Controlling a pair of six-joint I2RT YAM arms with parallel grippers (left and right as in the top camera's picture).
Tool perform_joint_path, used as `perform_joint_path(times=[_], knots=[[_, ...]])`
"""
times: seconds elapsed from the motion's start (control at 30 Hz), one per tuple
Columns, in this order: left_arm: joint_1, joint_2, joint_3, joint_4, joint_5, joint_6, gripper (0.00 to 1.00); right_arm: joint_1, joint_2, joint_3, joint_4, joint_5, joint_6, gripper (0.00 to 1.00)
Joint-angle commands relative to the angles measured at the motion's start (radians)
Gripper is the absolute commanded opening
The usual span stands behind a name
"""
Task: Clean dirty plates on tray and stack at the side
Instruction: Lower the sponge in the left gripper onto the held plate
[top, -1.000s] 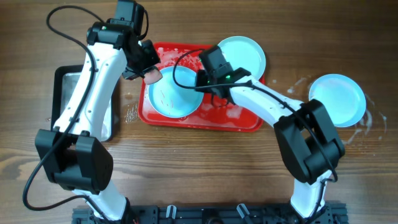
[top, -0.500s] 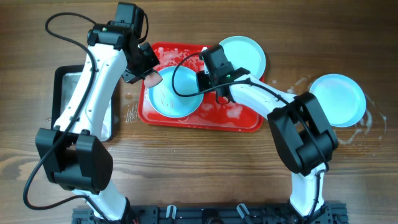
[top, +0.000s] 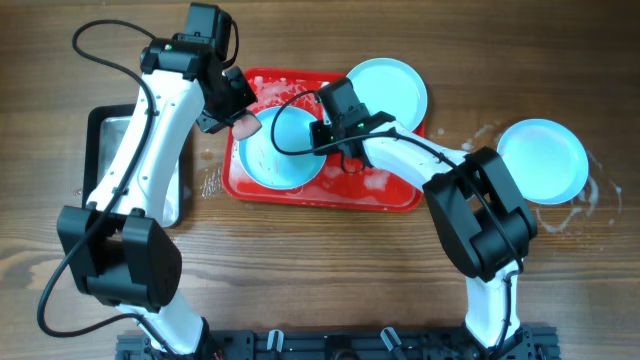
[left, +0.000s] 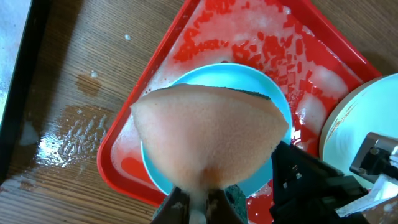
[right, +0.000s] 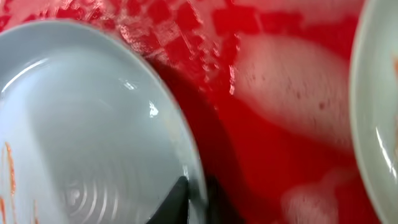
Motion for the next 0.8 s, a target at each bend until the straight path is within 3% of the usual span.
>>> perform_joint_path(times=[0.0,0.23,0.43,0.57,0.77], knots=[[-0.003,-0.005,-0.009,0.008,-0.020,-0.018,0.04,0.004,0.020,0.007,-0.046,-0.045,0.153,0.04],[-0.016,-0.005,-0.017,0.016,-0.021,-0.017,0.04,-0.008,-0.031,0.007,-0.205,-0.032,0.425,0.04],[-0.057,-0.005,-0.127,0.129,-0.025,-0.017,0.04,-0.008,-0.032,-0.002,-0.280,0.037,0.515,0.04],[-0.081,-0.005,-0.241,0.247,-0.051,-0.008,0.04,-0.008,-0.032,-0.002,-0.266,0.036,0.501,0.04],[-0.101,-0.005,-0.397,0.454,-0.037,0.234,0.04,-0.008,-0.032,-0.002,-0.241,0.032,0.488,0.04]])
